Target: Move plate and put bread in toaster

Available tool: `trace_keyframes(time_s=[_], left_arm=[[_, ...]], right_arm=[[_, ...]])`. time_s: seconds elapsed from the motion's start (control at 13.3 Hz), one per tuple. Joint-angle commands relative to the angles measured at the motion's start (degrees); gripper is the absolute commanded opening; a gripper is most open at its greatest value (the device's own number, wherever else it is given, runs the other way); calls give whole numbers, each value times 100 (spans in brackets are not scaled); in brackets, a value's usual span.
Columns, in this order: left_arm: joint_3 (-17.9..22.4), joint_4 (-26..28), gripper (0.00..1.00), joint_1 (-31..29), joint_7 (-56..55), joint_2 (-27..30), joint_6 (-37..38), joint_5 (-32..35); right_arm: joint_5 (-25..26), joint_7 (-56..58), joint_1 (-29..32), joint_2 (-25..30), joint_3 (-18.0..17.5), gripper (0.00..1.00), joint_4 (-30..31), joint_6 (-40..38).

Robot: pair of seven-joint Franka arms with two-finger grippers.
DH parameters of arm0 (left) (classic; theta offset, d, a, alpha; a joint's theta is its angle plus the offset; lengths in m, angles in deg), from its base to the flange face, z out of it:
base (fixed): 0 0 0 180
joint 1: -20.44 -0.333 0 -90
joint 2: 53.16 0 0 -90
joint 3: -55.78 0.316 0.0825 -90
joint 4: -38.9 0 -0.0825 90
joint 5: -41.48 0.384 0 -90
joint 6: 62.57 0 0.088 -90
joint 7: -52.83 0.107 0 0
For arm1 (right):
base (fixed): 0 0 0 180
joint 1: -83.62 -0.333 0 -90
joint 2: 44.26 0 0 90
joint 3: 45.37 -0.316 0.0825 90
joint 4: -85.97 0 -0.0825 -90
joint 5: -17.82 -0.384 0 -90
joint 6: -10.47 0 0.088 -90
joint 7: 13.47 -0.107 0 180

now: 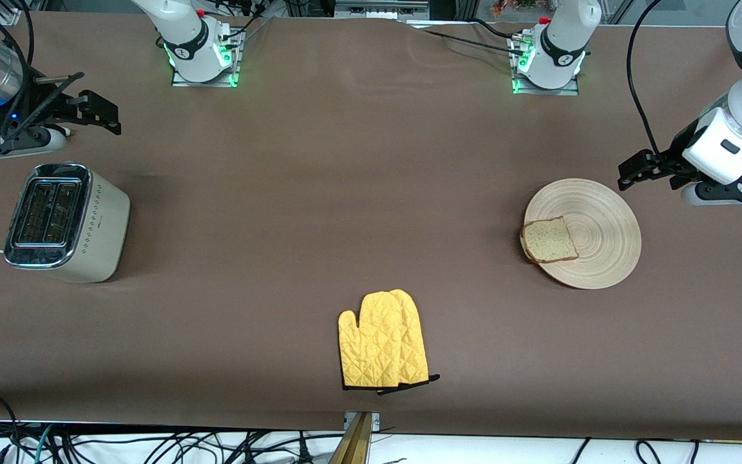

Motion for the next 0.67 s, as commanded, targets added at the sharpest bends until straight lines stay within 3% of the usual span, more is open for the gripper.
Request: trace_keyframes(time_s=[0.0,0.6], left_arm=[[6,-67,100,-25,160,33,100,12],[33,-58,100,-25,160,33,100,12]], right_arm=[[-16,53,-16,55,7,100,-46,-6],[-25,88,-7,29,34,100,-72,99]])
